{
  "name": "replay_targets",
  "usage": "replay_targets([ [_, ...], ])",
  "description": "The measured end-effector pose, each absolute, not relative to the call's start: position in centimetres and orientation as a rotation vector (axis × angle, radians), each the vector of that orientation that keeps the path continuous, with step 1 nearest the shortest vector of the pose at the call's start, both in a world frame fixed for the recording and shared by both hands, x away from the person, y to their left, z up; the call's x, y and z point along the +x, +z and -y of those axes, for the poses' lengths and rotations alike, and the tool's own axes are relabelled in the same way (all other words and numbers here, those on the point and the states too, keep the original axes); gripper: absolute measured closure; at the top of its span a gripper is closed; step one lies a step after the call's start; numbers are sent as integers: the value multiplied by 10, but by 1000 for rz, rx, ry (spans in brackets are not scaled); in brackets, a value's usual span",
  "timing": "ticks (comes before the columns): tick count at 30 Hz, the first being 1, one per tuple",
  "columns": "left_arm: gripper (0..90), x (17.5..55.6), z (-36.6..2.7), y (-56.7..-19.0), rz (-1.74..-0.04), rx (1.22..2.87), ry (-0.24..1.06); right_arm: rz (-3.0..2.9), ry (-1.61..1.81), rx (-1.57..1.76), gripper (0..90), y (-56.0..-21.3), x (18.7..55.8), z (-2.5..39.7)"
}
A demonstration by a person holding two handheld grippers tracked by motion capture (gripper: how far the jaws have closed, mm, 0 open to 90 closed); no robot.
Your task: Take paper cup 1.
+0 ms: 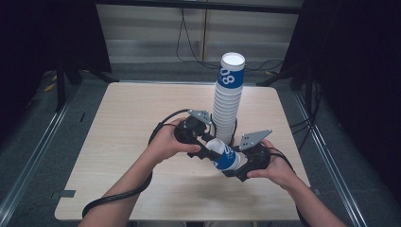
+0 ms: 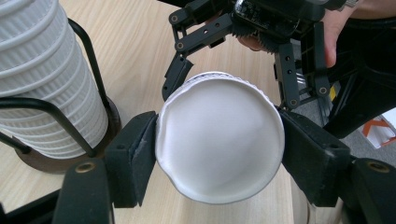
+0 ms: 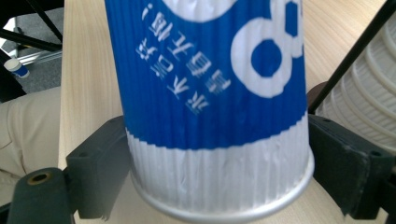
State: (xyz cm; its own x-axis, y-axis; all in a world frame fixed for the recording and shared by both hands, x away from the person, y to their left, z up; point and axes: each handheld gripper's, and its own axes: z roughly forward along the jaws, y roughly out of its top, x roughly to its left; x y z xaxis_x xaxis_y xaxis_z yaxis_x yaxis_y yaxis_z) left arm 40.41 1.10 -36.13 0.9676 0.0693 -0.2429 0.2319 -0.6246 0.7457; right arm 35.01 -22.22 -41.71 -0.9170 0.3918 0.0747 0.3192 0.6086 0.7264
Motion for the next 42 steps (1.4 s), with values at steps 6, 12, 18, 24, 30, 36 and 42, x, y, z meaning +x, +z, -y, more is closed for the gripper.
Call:
replay_targets([
  [6, 305, 406, -12, -362, -207, 2236, -267, -2741, 1231, 588, 131, -419, 350, 218],
  [12, 305, 406, -14, -363, -206, 2233, -256, -2743, 1206, 577, 187, -416, 350, 219],
  [18, 286, 405, -12, -364, -135, 2258, -194, -2772, 1124, 556, 222, -412, 351, 219],
  [24, 212, 401, -11, -362, -94, 2328, -130, -2803, 1017, 537, 225, -411, 351, 219],
  [30, 207, 398, -8, -363, -98, 2389, -101, -2825, 935, 499, 224, -408, 354, 220],
  [36, 207, 396, -4, -367, -91, 2419, -104, -2854, 833, 462, 224, -406, 354, 217],
  [42, 207, 395, -2, -369, -83, 2435, -107, -2873, 780, 446, 222, -403, 355, 215],
])
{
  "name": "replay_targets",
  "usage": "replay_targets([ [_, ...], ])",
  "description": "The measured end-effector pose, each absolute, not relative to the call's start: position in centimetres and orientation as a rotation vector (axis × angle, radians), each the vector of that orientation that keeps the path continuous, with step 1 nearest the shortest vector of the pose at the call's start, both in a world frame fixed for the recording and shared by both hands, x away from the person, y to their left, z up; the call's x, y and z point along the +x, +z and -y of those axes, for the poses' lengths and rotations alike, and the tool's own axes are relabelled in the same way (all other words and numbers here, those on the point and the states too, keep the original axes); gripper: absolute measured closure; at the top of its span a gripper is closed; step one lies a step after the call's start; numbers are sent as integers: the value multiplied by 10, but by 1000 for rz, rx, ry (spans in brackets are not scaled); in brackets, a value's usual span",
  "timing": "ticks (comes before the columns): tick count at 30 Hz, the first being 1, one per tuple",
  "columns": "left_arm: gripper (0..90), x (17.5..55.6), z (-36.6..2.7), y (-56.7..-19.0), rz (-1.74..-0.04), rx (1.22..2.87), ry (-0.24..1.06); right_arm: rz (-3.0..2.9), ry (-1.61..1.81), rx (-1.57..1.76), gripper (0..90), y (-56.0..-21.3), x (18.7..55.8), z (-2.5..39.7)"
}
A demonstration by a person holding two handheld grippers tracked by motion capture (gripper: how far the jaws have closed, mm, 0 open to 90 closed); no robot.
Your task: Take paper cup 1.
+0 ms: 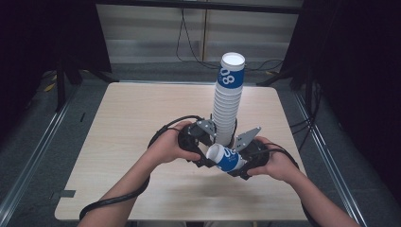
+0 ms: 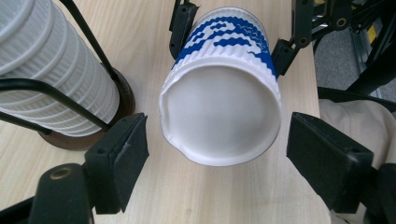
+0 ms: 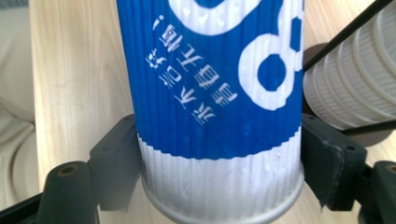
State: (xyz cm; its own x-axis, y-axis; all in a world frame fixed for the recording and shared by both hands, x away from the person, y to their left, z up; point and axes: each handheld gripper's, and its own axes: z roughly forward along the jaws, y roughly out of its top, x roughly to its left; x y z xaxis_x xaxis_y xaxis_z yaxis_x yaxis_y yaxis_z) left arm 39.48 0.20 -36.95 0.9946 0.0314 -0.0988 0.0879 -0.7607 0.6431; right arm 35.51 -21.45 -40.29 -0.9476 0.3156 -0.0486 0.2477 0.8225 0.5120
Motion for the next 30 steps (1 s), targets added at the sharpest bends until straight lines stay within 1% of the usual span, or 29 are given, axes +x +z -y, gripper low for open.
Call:
replay_targets([
  [17, 209, 393, 3, -375, -72, 2479, -82, -2924, 644, 378, 221, -398, 357, 208],
  [30, 209, 392, 6, -380, -61, 2492, -93, -2974, 509, 345, 222, -393, 358, 202],
])
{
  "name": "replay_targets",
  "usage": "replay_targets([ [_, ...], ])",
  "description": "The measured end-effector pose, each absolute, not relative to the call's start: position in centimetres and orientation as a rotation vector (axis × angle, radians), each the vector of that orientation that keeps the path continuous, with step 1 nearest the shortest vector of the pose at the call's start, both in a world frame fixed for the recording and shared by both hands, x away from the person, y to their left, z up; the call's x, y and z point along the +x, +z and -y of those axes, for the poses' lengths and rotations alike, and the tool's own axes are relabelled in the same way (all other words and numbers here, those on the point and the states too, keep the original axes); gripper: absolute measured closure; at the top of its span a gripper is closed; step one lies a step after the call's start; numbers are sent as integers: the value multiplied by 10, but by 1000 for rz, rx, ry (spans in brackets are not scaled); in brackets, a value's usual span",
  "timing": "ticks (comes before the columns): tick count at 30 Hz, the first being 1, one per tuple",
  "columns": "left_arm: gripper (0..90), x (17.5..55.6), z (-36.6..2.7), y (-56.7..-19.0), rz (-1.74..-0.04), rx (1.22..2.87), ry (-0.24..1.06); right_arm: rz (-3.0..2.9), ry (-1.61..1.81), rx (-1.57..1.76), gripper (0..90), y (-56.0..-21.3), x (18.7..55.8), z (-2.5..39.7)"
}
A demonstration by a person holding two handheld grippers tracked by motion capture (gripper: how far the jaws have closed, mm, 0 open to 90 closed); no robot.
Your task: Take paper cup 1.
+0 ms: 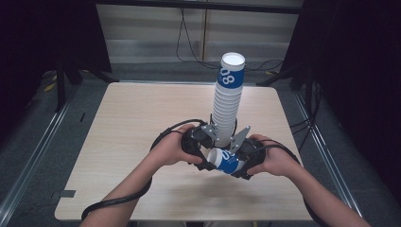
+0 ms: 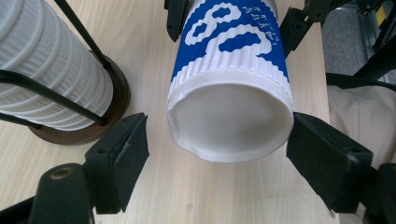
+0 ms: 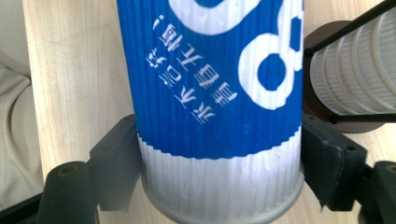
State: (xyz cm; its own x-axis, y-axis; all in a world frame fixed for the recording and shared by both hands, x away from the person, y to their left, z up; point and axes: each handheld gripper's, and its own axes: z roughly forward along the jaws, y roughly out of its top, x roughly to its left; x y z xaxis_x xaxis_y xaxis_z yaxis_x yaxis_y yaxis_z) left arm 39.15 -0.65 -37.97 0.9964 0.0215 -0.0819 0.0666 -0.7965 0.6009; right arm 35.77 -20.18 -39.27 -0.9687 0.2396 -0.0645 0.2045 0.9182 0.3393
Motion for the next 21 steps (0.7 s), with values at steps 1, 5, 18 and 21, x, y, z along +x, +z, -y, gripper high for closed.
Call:
replay_targets([
  [1, 209, 392, 6, -380, -61, 2492, -93, -2974, 509, 345, 222, -393, 358, 202],
  [5, 210, 391, 8, -381, -54, 2501, -91, -2985, 469, 347, 221, -392, 358, 199],
  [18, 223, 390, 16, -384, -41, 2515, -93, -2985, 467, 302, 218, -393, 359, 195],
  [21, 242, 390, 17, -385, -42, 2515, -101, -2983, 470, 298, 216, -393, 359, 194],
])
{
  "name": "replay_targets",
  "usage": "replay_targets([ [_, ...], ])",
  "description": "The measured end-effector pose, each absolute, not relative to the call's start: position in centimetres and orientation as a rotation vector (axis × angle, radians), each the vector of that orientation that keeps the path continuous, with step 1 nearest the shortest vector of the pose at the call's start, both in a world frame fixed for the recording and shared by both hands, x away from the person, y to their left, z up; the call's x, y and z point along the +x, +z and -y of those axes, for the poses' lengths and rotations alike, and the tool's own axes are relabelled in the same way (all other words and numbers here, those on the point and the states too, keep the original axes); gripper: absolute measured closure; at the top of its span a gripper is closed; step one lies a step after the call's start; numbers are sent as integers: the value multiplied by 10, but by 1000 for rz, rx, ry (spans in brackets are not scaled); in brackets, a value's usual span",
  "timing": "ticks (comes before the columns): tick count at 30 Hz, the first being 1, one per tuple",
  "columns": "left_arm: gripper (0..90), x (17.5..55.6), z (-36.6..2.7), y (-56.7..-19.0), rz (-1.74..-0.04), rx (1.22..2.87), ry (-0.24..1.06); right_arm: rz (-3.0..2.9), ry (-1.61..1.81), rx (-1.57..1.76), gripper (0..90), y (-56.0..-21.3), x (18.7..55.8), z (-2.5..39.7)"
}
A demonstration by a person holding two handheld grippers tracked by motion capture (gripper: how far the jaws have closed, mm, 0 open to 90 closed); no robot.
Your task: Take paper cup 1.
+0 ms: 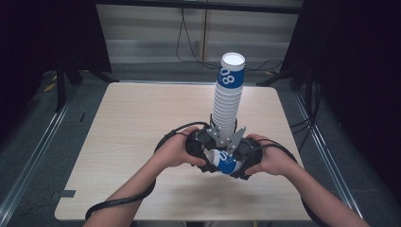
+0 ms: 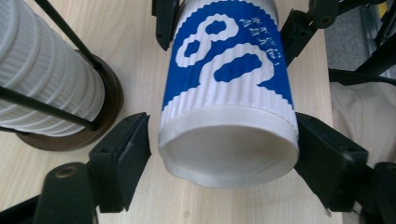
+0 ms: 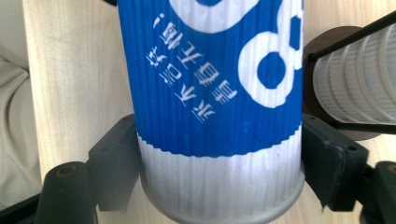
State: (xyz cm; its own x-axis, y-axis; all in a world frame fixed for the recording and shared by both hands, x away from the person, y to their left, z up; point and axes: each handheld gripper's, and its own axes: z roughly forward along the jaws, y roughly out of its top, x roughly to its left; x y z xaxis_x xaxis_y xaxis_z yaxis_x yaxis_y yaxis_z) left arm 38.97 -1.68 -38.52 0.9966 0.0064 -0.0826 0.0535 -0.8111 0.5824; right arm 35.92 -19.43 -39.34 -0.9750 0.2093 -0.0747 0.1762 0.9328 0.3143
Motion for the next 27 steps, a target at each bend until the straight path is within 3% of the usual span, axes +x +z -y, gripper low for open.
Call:
replay_targets([
  [2, 282, 389, 18, -387, -31, 2517, -123, -2985, 466, 291, 215, -394, 359, 194],
  [19, 298, 387, 17, -392, -40, 2566, -126, -2983, 464, 233, 211, -393, 358, 191],
  [27, 296, 389, 8, -389, -43, 2519, -156, -2972, 564, 265, 159, -395, 357, 194],
])
